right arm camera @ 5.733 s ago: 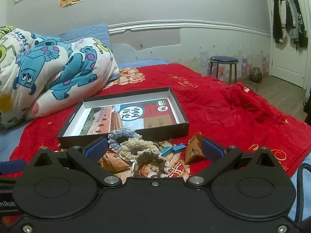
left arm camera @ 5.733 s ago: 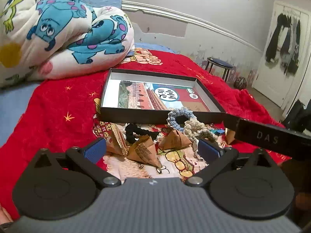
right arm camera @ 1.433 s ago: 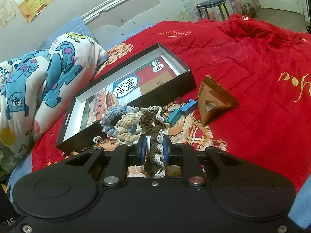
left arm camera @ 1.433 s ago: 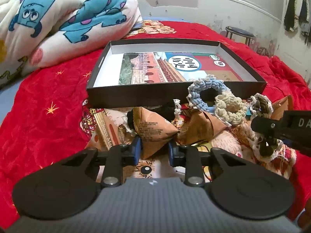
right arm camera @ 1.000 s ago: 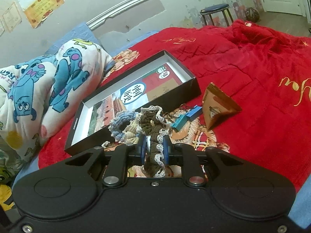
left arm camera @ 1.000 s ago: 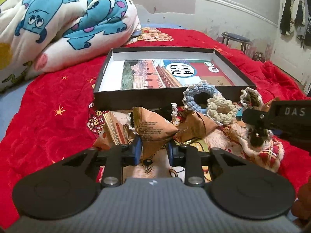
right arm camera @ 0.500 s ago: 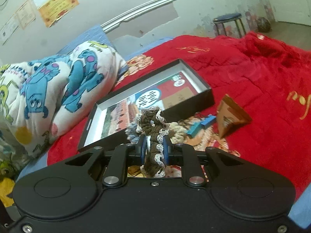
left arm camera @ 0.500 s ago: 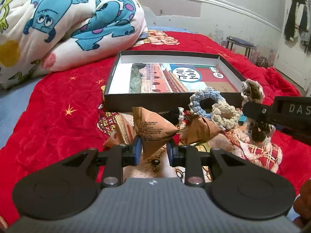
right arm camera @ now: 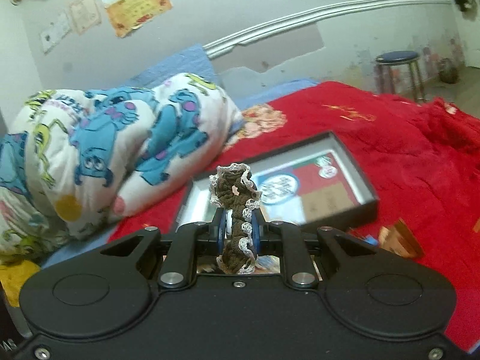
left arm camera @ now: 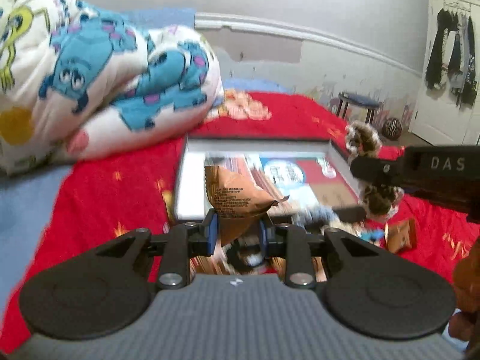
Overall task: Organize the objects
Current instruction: 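Lift both held items and carry them over the black box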
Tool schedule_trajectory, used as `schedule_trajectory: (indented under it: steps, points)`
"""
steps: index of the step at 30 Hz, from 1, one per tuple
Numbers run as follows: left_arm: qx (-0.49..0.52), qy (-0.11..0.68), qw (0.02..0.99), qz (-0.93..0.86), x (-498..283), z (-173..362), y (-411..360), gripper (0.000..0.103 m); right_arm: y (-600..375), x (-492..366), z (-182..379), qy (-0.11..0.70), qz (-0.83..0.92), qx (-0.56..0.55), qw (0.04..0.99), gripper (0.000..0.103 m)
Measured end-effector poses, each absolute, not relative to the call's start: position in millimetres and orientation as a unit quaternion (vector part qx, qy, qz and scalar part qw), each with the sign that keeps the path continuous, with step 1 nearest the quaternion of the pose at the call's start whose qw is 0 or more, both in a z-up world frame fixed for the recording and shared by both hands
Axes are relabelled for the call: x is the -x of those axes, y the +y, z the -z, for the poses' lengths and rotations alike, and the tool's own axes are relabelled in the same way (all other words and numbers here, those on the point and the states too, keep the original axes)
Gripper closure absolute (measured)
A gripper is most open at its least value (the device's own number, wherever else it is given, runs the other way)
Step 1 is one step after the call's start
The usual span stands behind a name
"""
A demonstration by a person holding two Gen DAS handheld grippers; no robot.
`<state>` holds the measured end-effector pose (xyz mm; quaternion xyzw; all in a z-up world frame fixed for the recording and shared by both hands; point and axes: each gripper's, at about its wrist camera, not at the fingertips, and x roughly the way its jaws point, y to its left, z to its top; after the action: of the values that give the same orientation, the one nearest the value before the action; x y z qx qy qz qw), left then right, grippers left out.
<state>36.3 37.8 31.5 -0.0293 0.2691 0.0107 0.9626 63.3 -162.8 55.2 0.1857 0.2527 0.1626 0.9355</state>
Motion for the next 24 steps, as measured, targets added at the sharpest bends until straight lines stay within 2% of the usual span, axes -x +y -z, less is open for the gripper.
schedule_trajectory:
  steps: [6,11,14,17,21,24]
  points:
    - [0.018,0.271,0.962,-0.019,-78.1,-39.8,58.3,0.072,-149.1,-118.3,-61.5,0.272,-0.185,-0.123,0.936,0.086]
    - [0.029,0.295,0.955,-0.016,-121.3,-26.1,70.8,0.072,-133.2,-160.9,-49.1,0.292,-0.197,-0.109,0.930,0.086]
    - [0.019,0.308,0.951,-0.023,-140.9,-15.0,71.1,0.072,-126.9,-183.8,-33.5,0.308,-0.206,-0.143,0.918,0.086]
    - [0.044,0.316,0.947,-0.023,-147.2,-3.9,75.5,0.072,-118.9,-199.4,-14.3,0.326,-0.203,-0.148,0.911,0.085]
    - [0.014,0.324,0.946,-0.025,-147.4,9.6,66.1,0.072,-108.8,-204.7,7.9,0.334,-0.190,-0.144,0.912,0.085]
    - [0.029,0.333,0.942,-0.023,-151.5,15.4,64.7,0.072,-98.6,-204.9,13.7,0.337,-0.186,-0.119,0.915,0.085]
